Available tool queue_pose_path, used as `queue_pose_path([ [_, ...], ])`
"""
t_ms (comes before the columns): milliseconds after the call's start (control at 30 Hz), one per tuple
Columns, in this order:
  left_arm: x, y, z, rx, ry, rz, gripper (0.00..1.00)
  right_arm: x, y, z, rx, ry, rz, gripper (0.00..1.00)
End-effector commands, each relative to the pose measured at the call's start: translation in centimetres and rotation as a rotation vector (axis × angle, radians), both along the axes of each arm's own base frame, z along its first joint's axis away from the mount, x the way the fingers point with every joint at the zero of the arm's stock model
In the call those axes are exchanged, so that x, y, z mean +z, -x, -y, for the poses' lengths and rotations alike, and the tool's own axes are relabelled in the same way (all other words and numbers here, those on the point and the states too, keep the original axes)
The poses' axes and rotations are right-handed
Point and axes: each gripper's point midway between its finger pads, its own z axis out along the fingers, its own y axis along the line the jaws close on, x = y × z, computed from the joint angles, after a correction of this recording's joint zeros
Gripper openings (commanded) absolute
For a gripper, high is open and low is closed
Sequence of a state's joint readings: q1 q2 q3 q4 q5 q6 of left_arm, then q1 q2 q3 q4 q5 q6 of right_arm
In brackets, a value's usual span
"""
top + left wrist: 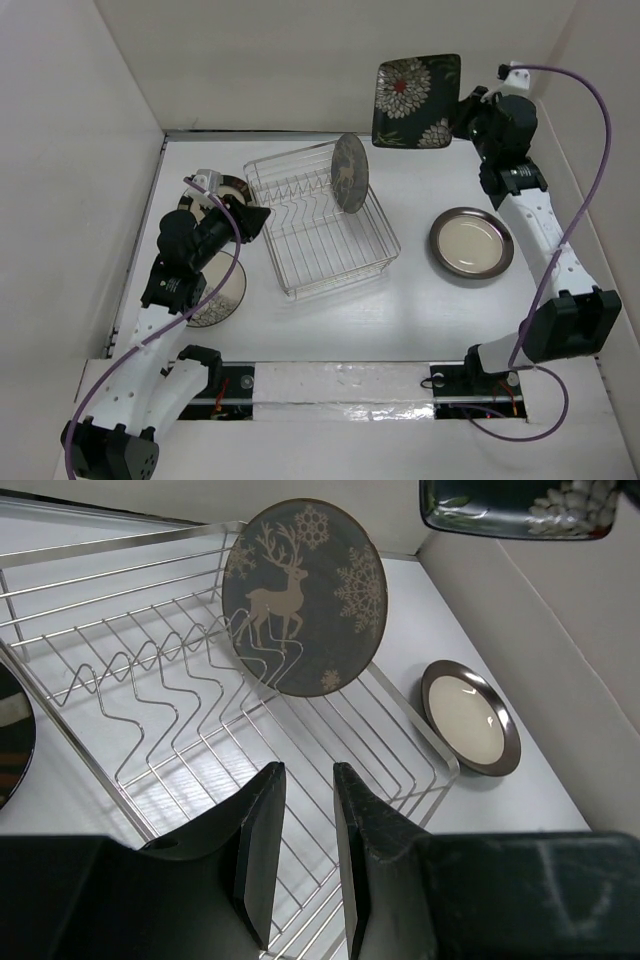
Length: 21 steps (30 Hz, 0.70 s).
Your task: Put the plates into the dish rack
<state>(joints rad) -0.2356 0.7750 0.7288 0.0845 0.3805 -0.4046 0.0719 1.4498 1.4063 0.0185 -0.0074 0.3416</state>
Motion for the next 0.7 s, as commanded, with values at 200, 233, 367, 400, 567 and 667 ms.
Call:
queue_pose_path([
  [200, 2.5, -0.1, -0.2, 0.022, 0.026, 0.064, 0.23, 12.7, 5.4, -7.7, -0.004, 0.216, 0.146, 0.00],
  [233, 2.7, 0.1, -0.3, 0.023, 0.031, 0.069, 0.23, 12.1, 4.9, -8.2, -0.019, 0.233, 0.121, 0.00],
  [367, 2.7, -0.1, -0.5, 0.045, 0.038, 0.067, 0.24, 11.1, 4.6, -10.7, -0.036, 0.334, 0.035, 0.00],
  [400, 2.5, -0.1, -0.5, 0.045, 0.042, 0.059, 0.24, 10.3, 4.6, -11.2, -0.037, 0.357, 0.002, 0.00],
  [567, 2.0, -0.9, -1.0, 0.091, 0.046, 0.026, 0.25, 8.5, 3.8, -14.6, -0.032, 0.435, -0.051, 0.00],
  [667, 1.6, -0.9, -0.9, 0.089, 0.046, 0.010, 0.35, 7.6, 3.4, -15.5, -0.036, 0.461, -0.078, 0.00],
])
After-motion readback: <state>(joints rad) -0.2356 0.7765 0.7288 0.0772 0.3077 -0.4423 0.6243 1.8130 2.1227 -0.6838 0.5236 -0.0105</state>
